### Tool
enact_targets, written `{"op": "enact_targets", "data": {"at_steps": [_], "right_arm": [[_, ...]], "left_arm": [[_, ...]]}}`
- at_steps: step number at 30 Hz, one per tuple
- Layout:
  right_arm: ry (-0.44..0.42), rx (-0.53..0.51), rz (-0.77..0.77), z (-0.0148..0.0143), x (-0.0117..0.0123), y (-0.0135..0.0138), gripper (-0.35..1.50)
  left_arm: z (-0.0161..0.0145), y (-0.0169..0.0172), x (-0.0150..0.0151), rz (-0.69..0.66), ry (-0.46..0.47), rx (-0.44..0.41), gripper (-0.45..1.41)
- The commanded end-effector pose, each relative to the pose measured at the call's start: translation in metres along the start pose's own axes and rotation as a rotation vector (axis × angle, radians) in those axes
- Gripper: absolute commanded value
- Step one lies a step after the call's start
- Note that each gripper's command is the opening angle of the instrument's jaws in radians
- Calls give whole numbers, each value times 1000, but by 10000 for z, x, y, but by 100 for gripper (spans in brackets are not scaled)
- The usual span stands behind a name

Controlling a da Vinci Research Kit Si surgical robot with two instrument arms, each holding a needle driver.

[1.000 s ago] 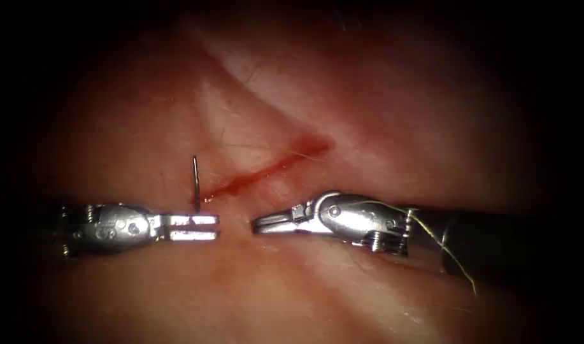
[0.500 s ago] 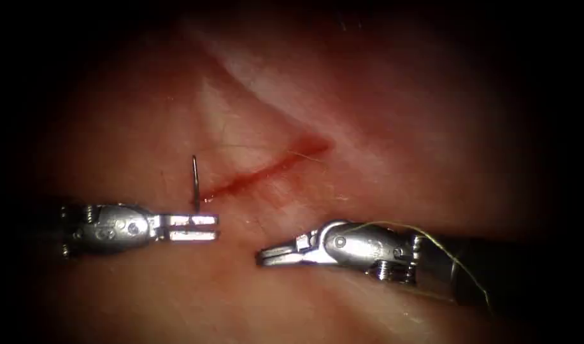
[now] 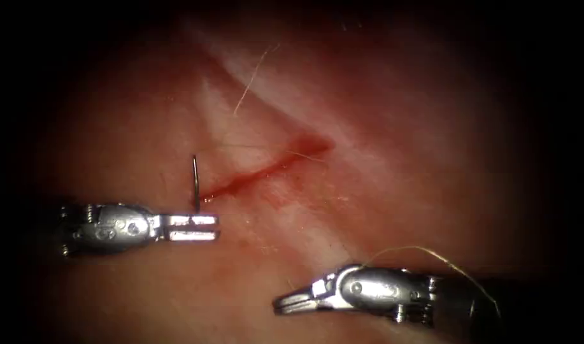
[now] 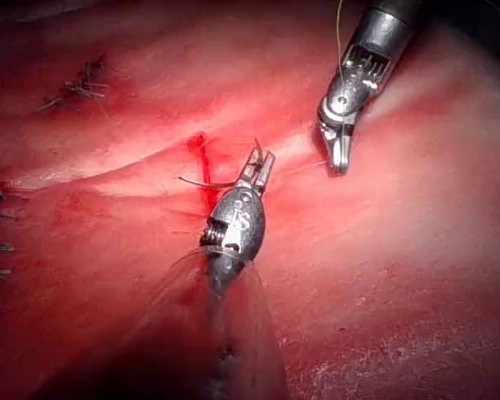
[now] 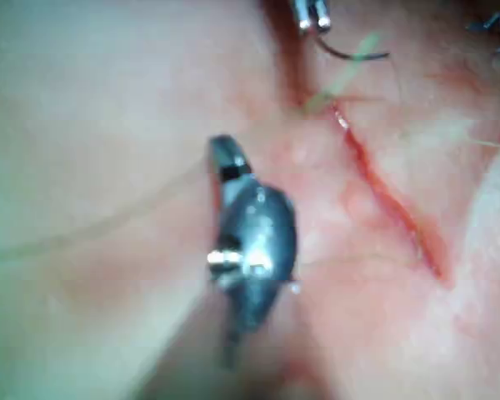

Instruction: Wound Closure

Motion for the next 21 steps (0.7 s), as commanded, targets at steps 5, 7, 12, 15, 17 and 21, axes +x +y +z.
{"op": "enact_targets", "data": {"at_steps": [5, 7, 12, 15, 17, 21], "right_arm": [[-11, 30, 2, 6, 4, -24, -35], [-11, 35, -1, 6, 4, -28, -35], [-33, 61, 5, 7, 1, -36, -35], [-44, 90, 20, 8, 0, -47, -35], [-46, 115, 22, 8, 1, -57, -35], [-44, 157, 37, 3, 5, -78, -35]], "left_arm": [[6, 0, -5, 0, 1, -1, -45], [7, 0, -5, 0, 1, 0, -45], [7, 0, -5, 1, 1, 0, -45], [7, 0, -5, 1, 1, 0, -45], [7, 0, -6, 1, 1, 0, -45], [8, 0, -6, 1, -2, -1, -45]]}}
